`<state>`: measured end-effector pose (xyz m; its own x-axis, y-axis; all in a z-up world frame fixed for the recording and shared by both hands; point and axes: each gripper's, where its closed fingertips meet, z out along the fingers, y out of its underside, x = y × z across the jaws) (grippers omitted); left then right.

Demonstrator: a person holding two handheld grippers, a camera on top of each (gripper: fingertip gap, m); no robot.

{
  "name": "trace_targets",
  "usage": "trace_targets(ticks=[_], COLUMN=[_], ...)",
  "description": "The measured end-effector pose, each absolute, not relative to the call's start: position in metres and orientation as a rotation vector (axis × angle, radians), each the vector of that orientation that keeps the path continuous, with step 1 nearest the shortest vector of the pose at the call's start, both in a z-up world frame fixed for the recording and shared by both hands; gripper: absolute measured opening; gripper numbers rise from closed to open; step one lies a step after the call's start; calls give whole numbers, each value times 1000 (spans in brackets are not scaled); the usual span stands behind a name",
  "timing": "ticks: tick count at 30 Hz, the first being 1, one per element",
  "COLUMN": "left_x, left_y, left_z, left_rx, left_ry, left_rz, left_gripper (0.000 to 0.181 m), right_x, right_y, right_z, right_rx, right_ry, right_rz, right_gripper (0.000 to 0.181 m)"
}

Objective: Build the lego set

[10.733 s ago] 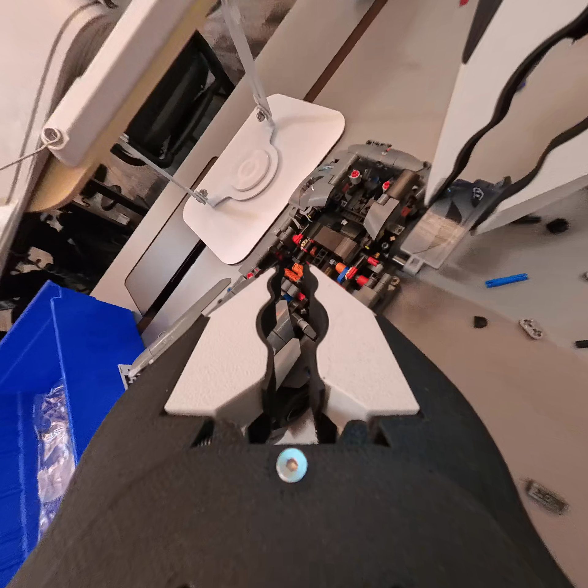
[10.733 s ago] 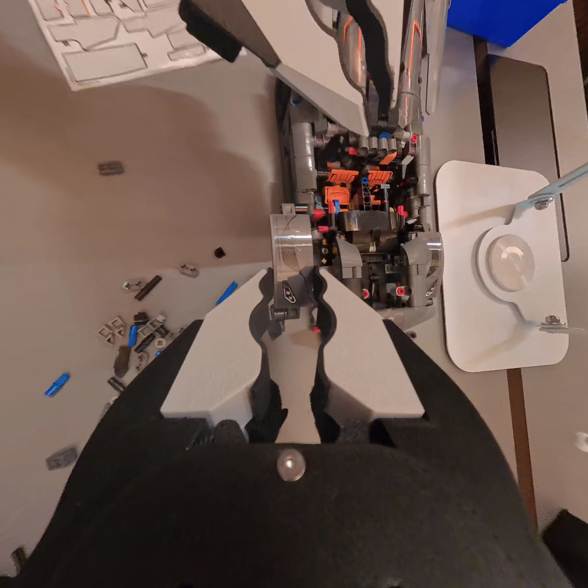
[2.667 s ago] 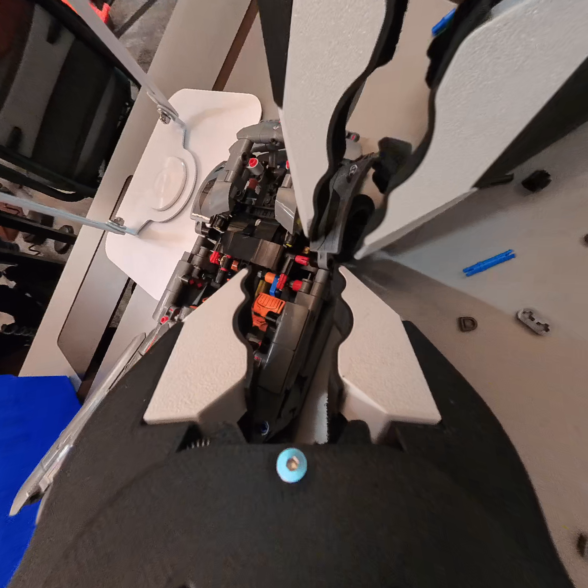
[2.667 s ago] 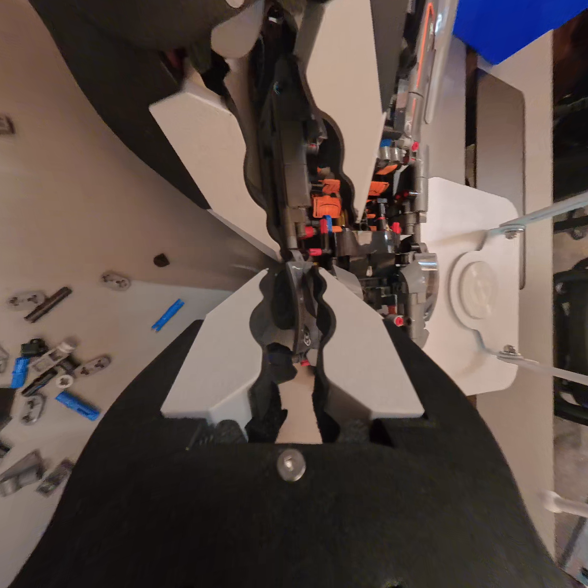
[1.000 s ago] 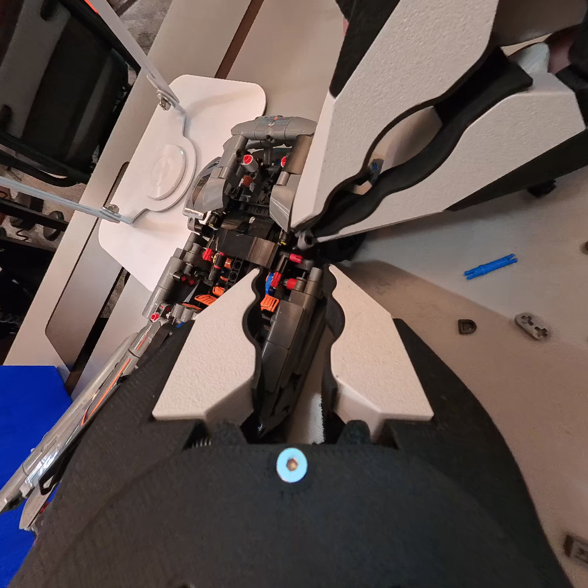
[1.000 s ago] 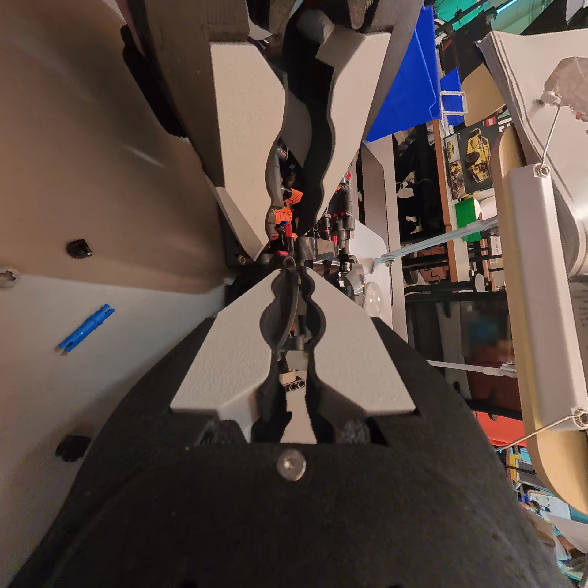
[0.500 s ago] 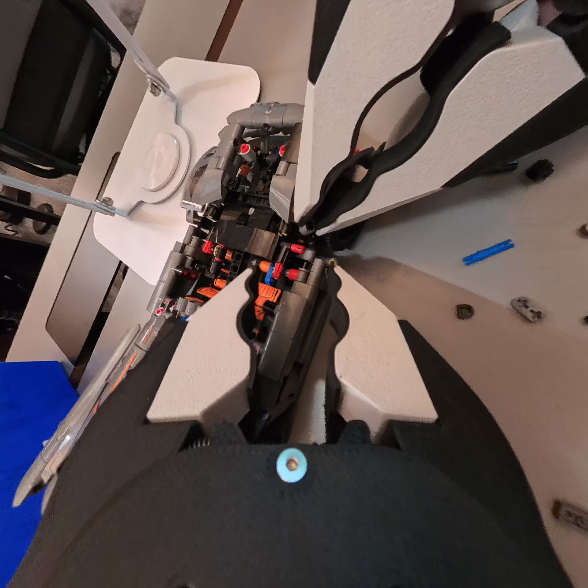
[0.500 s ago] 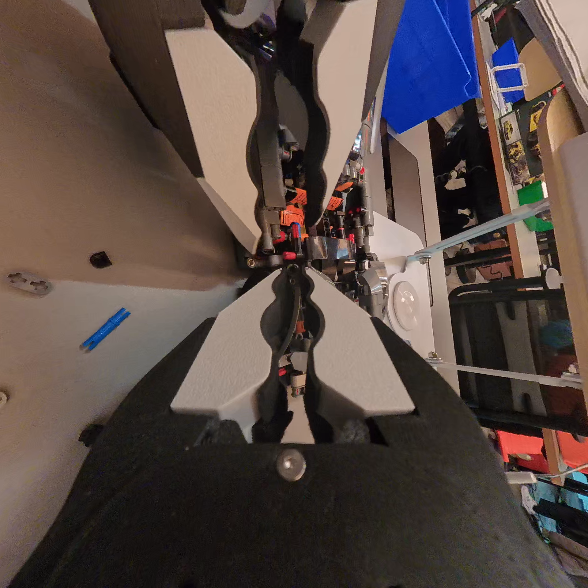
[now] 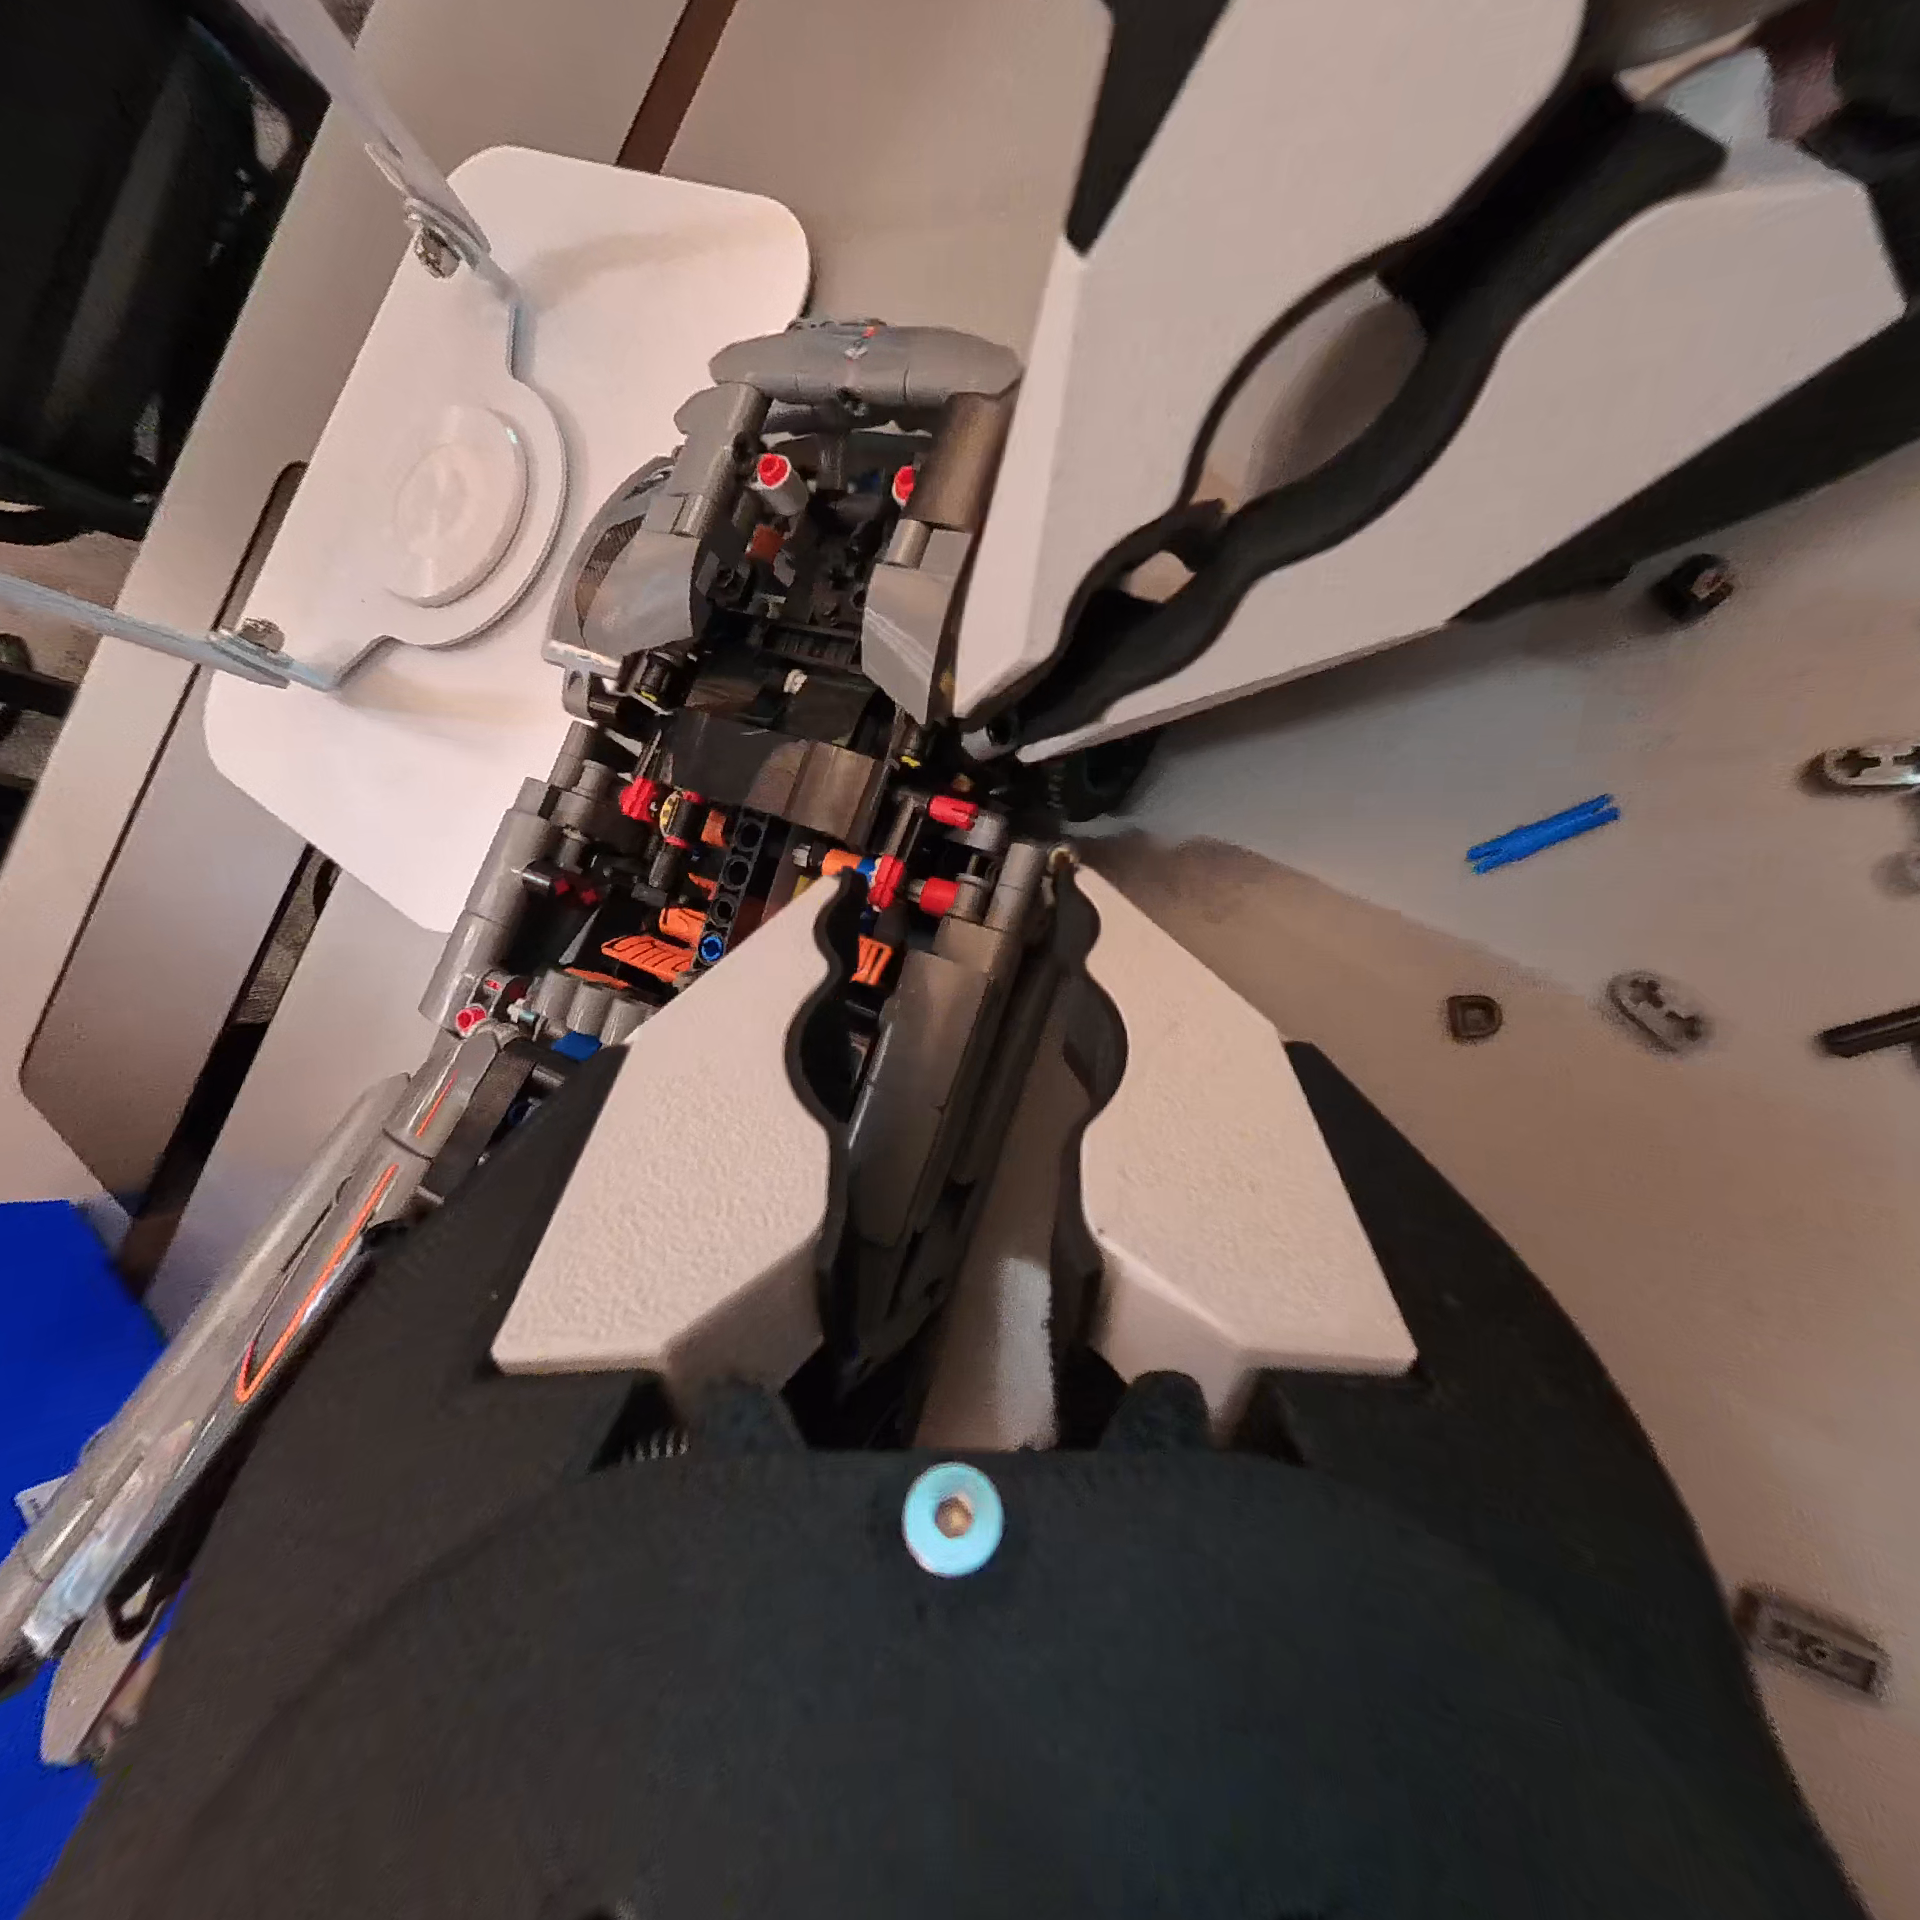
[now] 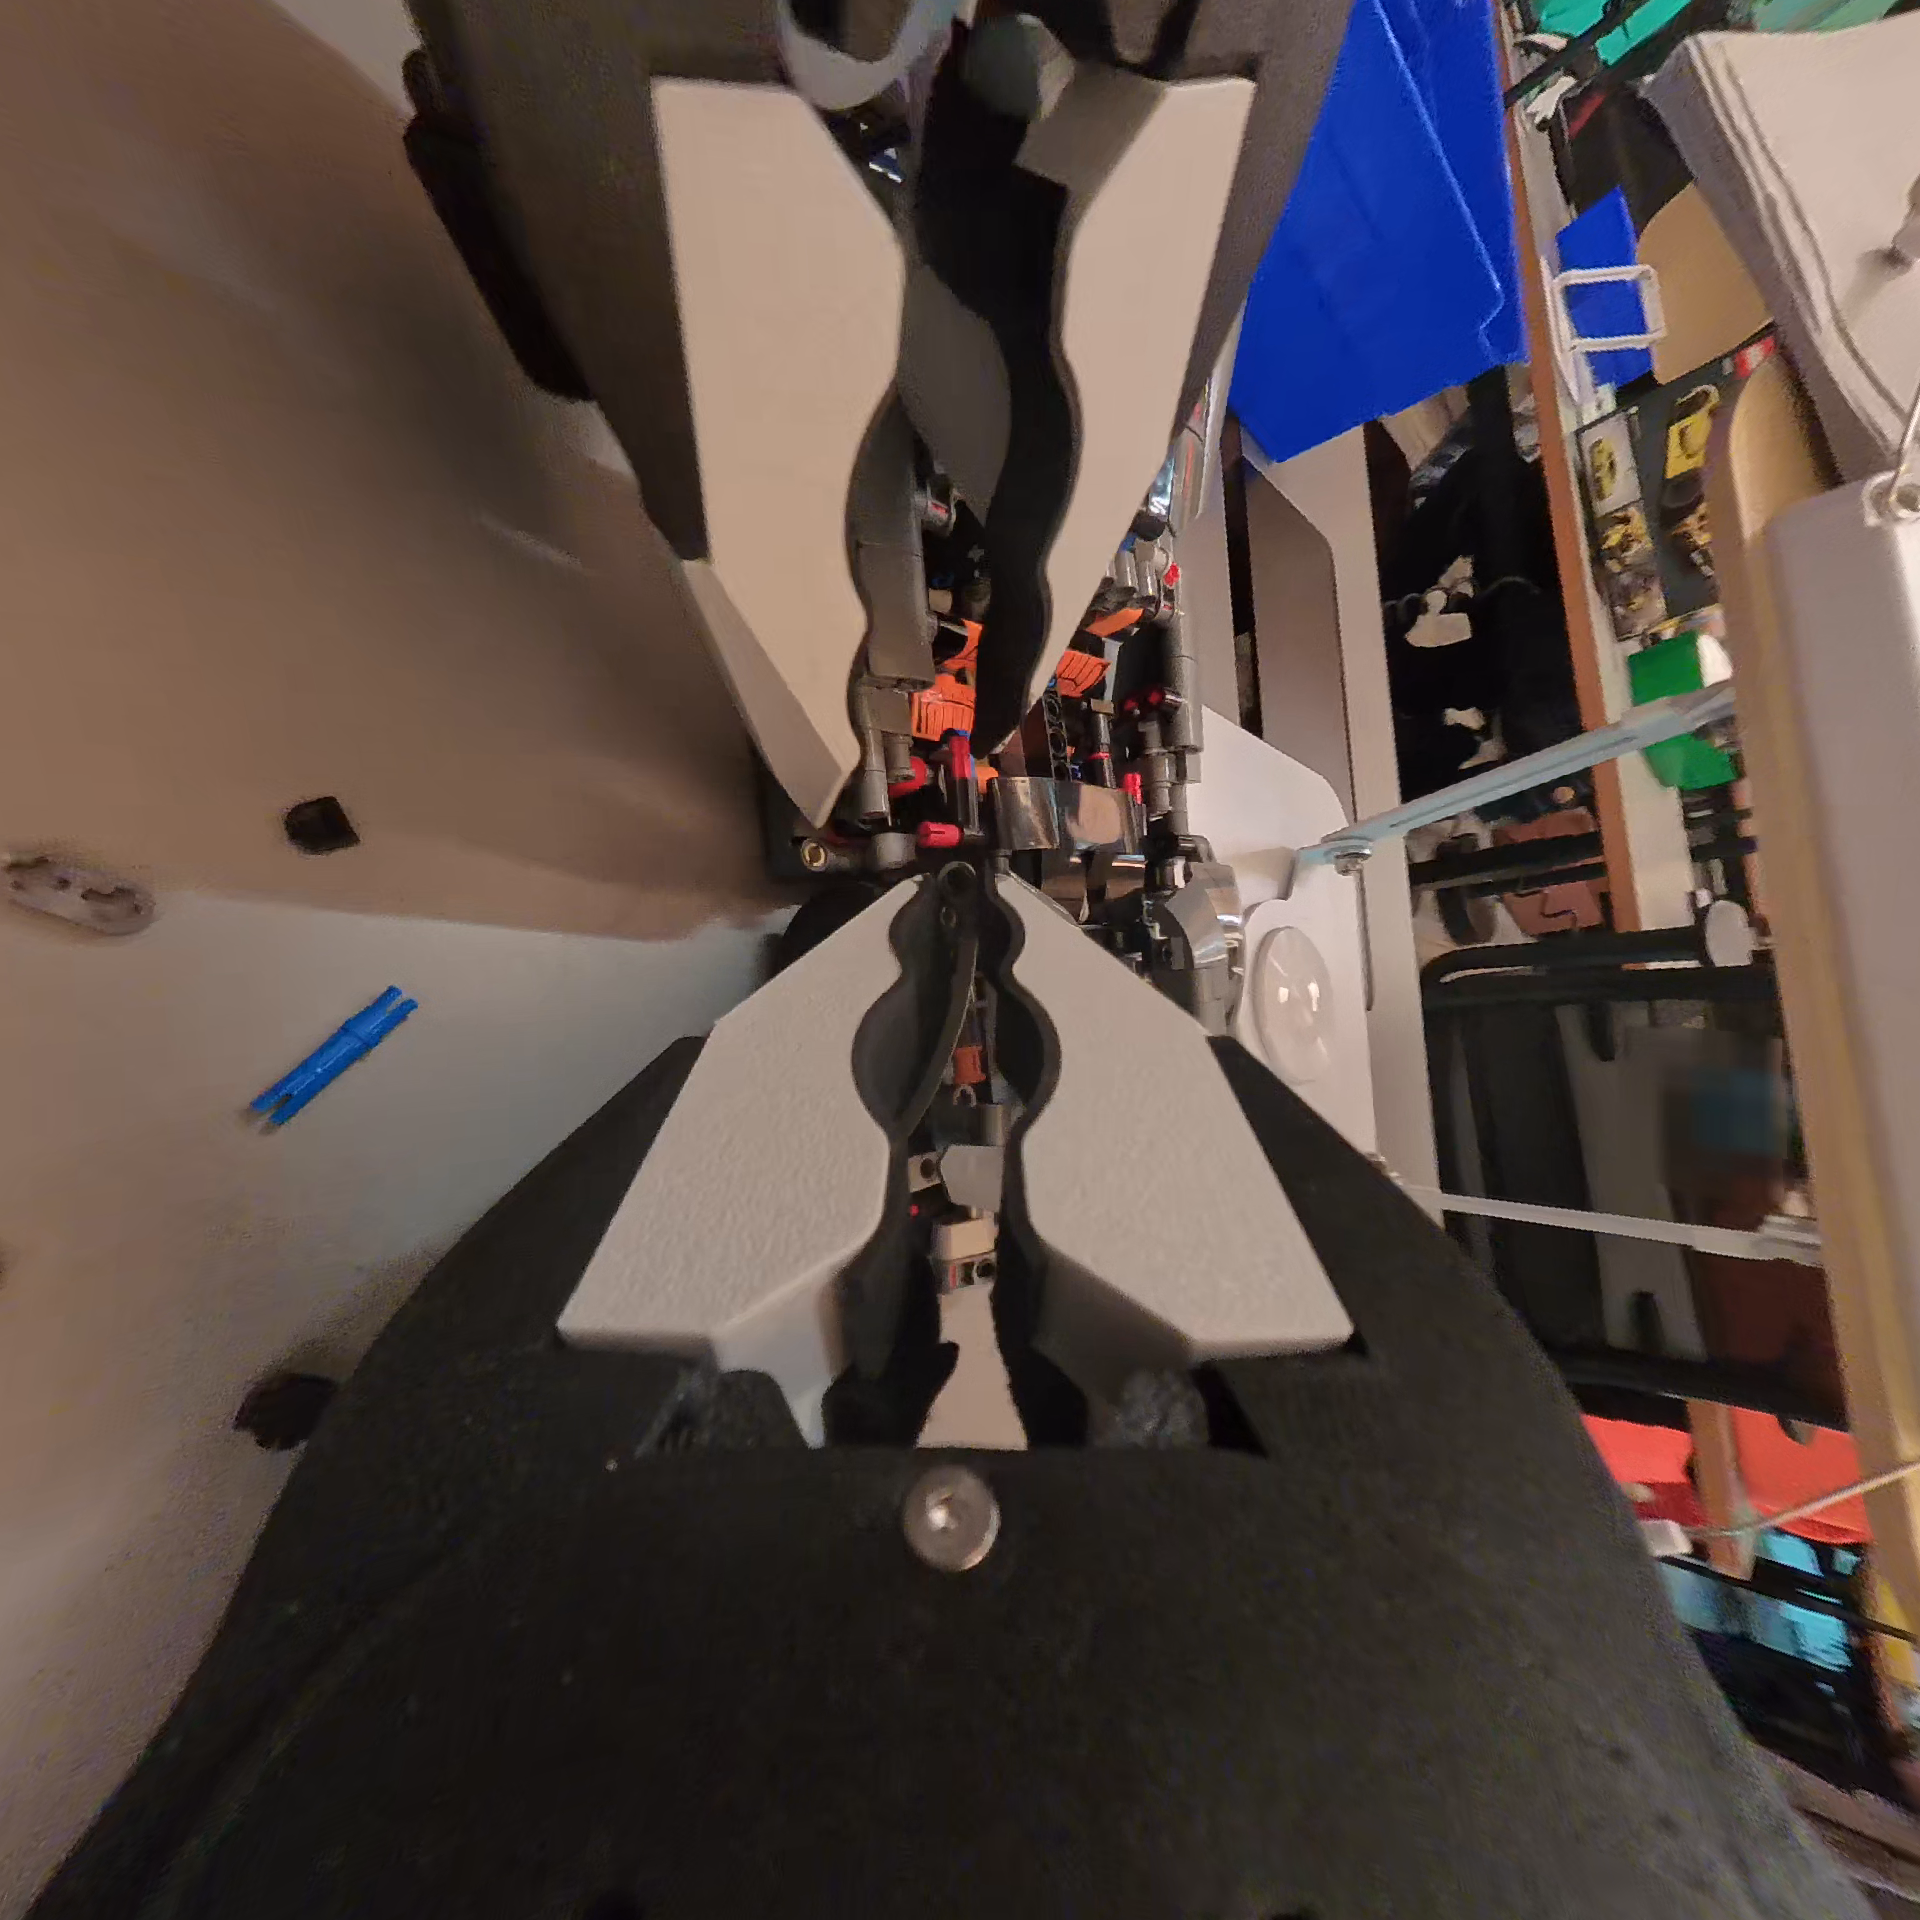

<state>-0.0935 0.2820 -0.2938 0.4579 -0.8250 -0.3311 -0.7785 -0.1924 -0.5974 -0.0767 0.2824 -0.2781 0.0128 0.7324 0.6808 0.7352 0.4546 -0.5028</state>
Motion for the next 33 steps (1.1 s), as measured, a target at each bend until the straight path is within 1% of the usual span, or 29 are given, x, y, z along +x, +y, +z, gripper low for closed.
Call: trace_targets(ticks=[8, 14, 24, 33], left_x=[-88, -86, -85, -84], left_y=[277, 276, 275, 274], left_z=[-295, -295, -294, -294], left_rx=[-1979, -1972, -1970, -1963], left_ry=[1365, 1364, 1358, 1362], left_rz=[-115, -144, -161, -176], left_gripper=[42, 45, 45, 47], right_x=[-82, -83, -87, -87], right_y=[281, 281, 277, 279], right_z=[-276, -280, -275, -278], right_rx=[-1074, -1022, -1018, -960], right_ry=[-1726, -1722, -1709, -1711], right_rz=[-282, -337, -265, -348], right_gripper=[4, 5, 4, 4])
